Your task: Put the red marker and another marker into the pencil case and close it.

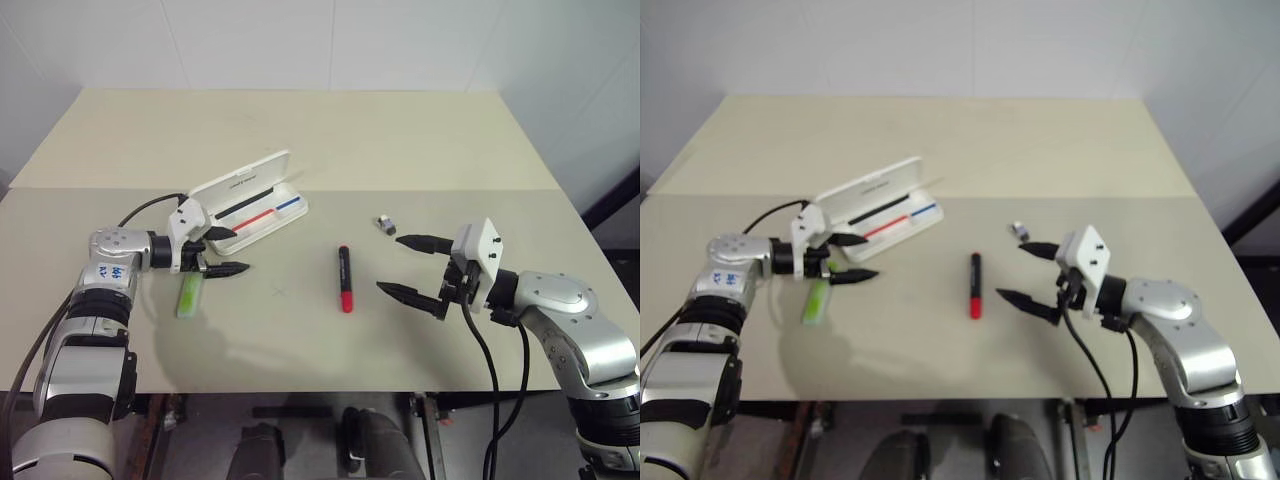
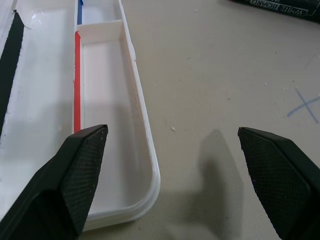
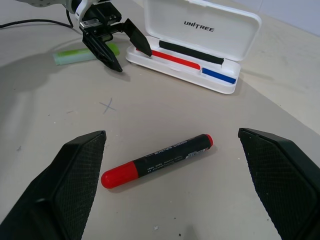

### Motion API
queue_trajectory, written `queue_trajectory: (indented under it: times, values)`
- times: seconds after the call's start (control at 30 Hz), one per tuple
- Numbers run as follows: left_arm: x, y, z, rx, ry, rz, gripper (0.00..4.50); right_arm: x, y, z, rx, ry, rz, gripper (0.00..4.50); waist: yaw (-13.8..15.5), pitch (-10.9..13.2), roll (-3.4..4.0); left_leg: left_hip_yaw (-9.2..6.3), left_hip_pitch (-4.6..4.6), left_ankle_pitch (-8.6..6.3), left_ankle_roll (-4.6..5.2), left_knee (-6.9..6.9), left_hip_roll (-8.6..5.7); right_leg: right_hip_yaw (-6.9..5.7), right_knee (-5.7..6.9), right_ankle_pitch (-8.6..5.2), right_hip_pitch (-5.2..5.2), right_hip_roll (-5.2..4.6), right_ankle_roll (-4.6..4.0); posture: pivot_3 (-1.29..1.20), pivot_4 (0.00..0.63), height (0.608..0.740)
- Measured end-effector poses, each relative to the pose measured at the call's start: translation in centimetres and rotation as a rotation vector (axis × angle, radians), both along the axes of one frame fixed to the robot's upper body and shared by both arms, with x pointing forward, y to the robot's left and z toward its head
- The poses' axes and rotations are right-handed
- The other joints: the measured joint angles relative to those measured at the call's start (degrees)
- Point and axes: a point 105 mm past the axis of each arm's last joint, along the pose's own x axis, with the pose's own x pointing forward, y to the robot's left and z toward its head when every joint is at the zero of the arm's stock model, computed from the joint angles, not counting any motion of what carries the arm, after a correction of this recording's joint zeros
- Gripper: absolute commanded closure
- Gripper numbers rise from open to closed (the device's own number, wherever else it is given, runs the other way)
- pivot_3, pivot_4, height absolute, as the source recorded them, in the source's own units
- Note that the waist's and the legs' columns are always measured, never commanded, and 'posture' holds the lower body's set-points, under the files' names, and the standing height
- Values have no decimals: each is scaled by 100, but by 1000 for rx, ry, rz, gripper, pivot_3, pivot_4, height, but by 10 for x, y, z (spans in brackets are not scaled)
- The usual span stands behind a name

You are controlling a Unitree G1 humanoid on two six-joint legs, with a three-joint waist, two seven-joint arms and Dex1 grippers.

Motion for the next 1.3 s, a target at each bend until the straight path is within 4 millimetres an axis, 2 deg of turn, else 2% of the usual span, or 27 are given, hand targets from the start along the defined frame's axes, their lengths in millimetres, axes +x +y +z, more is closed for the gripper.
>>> queue_trajectory:
  times: [0.43, 0.53, 0.87, 0.93, 1.3]
  values:
    - [5, 2, -1, 60, -63, 20, 37, 5, -1, 6, -2, -19, -6, 0, 10, 0, -1, 1, -1, 9, 1, 1, 3, 2, -3, 12, 0, 3, -4, 0, 150, 740]
    - [7, 2, -2, 70, -64, 32, 592, 7, -3, 5, -7, -17, -16, 0, 9, 0, -1, 2, -1, 9, 1, 1, 3, 2, -3, 12, 0, 3, -4, 0, 150, 740]
    - [12, 6, 0, 90, -72, 71, 3912, 9, -3, 8, -14, -30, -21, 0, 8, 0, -1, 7, -4, 2, 7, -1, 3, 3, -13, 12, 0, 3, -3, 0, 150, 740]
    - [12, 4, 0, 88, -69, 59, 4459, 9, -3, 8, -14, -30, -22, 0, 9, 0, -1, 8, -3, 2, 7, -1, 3, 3, -12, 12, 0, 3, -3, 0, 150, 740]
    - [12, 0, 3, 129, -104, 24, 4487, 10, -4, 7, -13, -28, -22, 0, 19, 0, -1, 6, -3, 9, 4, 2, 2, 5, -8, 16, 0, 3, -2, 0, 150, 740]
